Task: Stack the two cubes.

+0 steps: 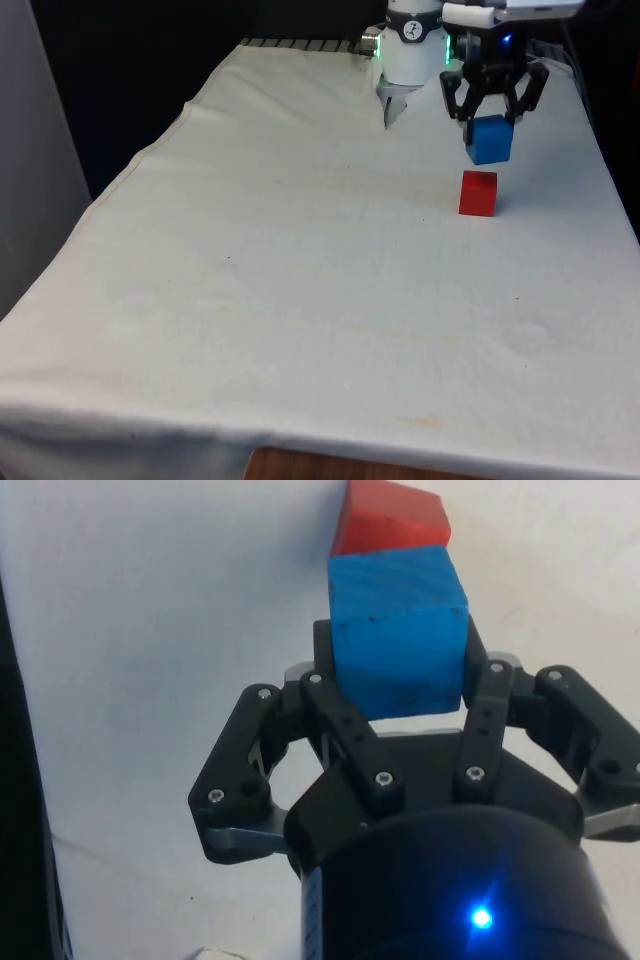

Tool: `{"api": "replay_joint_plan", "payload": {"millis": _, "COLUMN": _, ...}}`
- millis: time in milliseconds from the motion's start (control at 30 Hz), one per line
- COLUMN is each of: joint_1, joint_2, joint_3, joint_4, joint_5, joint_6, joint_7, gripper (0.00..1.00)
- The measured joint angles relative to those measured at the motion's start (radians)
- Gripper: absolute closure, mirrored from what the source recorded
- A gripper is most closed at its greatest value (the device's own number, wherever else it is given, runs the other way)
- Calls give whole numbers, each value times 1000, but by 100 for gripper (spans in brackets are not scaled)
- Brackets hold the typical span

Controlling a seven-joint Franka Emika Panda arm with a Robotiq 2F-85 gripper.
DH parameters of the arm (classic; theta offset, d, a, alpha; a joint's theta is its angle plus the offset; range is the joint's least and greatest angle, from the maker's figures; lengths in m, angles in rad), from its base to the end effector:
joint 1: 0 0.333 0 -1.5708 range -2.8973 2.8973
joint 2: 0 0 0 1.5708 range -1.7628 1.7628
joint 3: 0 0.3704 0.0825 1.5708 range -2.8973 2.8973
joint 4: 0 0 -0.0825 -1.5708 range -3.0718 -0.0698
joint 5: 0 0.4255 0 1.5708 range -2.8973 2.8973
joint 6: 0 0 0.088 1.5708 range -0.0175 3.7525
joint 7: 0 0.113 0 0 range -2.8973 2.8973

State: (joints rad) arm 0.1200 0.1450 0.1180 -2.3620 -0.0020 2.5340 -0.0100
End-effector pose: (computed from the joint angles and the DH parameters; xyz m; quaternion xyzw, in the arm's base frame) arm 0.5295 0.1287 0.2838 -0.9922 -0.1237 -0.0130 0.0095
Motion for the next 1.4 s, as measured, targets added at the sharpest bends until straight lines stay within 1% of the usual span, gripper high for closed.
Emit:
{"api": "replay_joint_plan", "payload": {"millis": 633, "joint_1": -1, "joint_2": 62, "joint_3": 0, "joint_4": -1, "joint_5": 0, "joint_6": 57, "joint_7": -3, "gripper": 99}}
{"api": "replay_joint_plan", "payload": {"millis": 1400, "joint_1": -4, "joint_2": 78, "joint_3": -1, "joint_4": -1, "joint_5": 0, "joint_6": 58, "joint_7": -6, "gripper": 99}}
